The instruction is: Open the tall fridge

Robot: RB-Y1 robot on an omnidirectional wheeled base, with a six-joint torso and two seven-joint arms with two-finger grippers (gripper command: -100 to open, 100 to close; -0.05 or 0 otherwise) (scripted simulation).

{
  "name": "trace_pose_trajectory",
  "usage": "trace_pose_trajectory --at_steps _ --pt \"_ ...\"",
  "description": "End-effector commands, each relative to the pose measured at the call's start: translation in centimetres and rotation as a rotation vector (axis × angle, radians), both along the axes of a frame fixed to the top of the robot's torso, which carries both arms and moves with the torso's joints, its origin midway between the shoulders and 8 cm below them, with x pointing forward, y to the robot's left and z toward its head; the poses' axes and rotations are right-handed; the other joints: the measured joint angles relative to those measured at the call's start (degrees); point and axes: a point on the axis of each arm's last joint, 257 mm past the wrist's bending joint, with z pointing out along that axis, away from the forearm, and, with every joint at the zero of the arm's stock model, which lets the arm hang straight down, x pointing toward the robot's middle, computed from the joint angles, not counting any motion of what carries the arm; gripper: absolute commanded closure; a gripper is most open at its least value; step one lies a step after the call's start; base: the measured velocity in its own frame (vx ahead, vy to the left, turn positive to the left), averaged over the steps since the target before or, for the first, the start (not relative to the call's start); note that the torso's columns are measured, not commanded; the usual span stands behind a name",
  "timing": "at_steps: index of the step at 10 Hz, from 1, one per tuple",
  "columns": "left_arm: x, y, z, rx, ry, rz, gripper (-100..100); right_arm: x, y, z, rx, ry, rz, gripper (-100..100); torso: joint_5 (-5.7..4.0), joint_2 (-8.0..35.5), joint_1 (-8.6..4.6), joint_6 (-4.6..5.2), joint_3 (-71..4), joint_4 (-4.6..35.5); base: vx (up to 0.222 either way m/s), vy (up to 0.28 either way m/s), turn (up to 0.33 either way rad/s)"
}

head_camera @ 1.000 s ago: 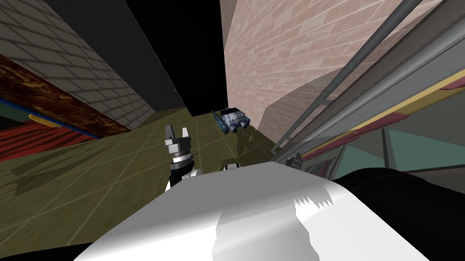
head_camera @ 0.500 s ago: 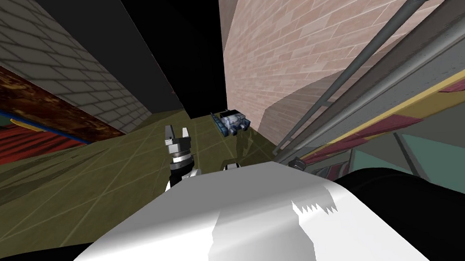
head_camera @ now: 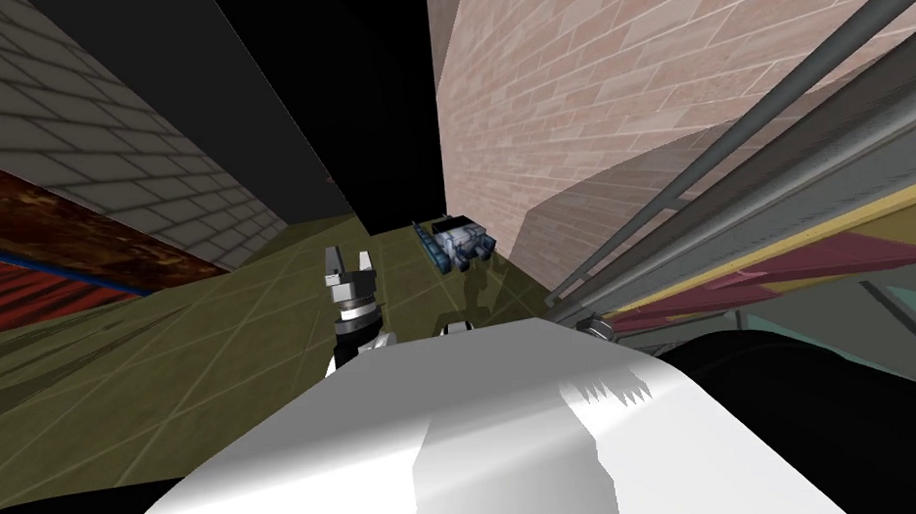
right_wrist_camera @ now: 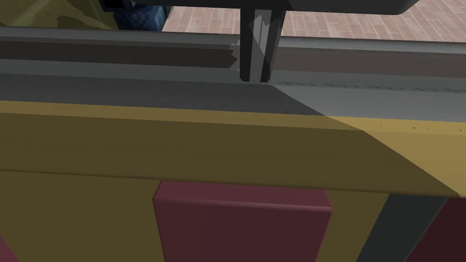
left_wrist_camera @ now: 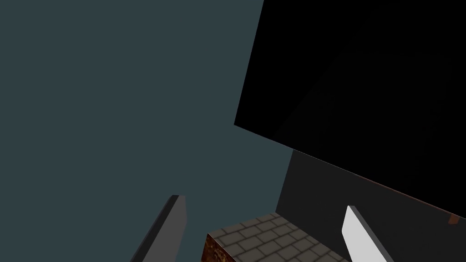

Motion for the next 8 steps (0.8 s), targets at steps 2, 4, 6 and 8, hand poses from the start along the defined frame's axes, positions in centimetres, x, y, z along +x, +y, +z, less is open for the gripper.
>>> trace_pose_trajectory --at_steps 2,4,6,8 --pt "0.0 0.0 0.0 0.000 0.000 0.000 0 -2.1 -2.0 0.3 -0.004 0.003 -0.067 100 0.09 -0.1 -0.01 -0.02 -0.1 0.0 0.246 0.063 -0.045" --pt "0.0 0.0 0.0 0.000 0.000 0.000 0 -2.9 -2.6 0.4 -0.004 0.002 -0.092 100 0.09 -0.2 0.24 -0.06 -0.2 -0.1 0.271 0.043 -0.058" --pt "0.0 0.0 0.0 0.000 0.000 0.000 0 -3.1 -2.8 0.4 -0.001 0.002 -0.103 100 0.11 -0.1 0.34 -0.09 -0.1 0.0 0.202 0.036 -0.026" --pt "0.0 0.0 0.0 0.000 0.000 0.000 0 -3.8 -4.8 2.4 -0.052 0.010 -0.114 -100 0.07 0.2 0.32 -0.10 0.1 0.1 0.158 0.000 -0.055"
